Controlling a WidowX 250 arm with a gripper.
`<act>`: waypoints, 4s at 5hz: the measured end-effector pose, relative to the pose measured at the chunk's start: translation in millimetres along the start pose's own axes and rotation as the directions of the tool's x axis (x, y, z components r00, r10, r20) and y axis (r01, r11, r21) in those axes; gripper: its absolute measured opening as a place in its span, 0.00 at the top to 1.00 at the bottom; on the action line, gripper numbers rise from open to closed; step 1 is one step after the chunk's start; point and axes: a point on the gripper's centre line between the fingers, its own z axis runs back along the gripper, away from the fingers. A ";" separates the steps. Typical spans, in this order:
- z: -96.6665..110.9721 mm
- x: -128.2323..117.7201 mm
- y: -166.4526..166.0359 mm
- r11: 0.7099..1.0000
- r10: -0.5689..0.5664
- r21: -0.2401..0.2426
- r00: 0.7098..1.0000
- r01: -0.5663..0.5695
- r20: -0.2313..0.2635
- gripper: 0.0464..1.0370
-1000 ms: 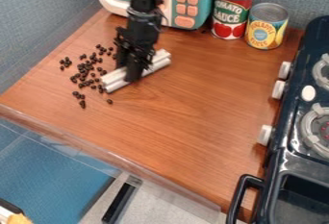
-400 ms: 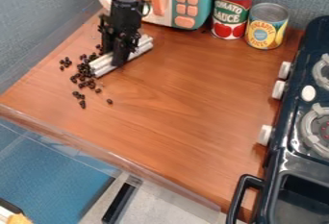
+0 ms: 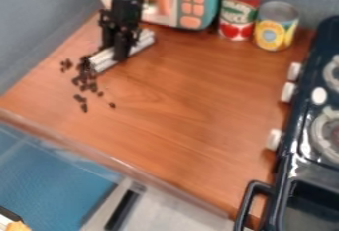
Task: Sweep into pile
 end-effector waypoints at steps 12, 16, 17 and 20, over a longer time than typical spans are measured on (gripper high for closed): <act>41.3 -78.6 -109.1 0.888 -0.381 -0.106 0.844 0.448 0.378 0.67; 3.6 -110.2 -105.8 0.861 -0.451 -0.097 0.837 0.500 0.310 0.67; 2.0 -104.6 -108.9 0.865 -0.458 -0.066 0.837 0.497 0.300 0.67; -14.6 -93.6 -101.2 0.891 -0.442 -0.025 0.878 0.454 0.184 0.67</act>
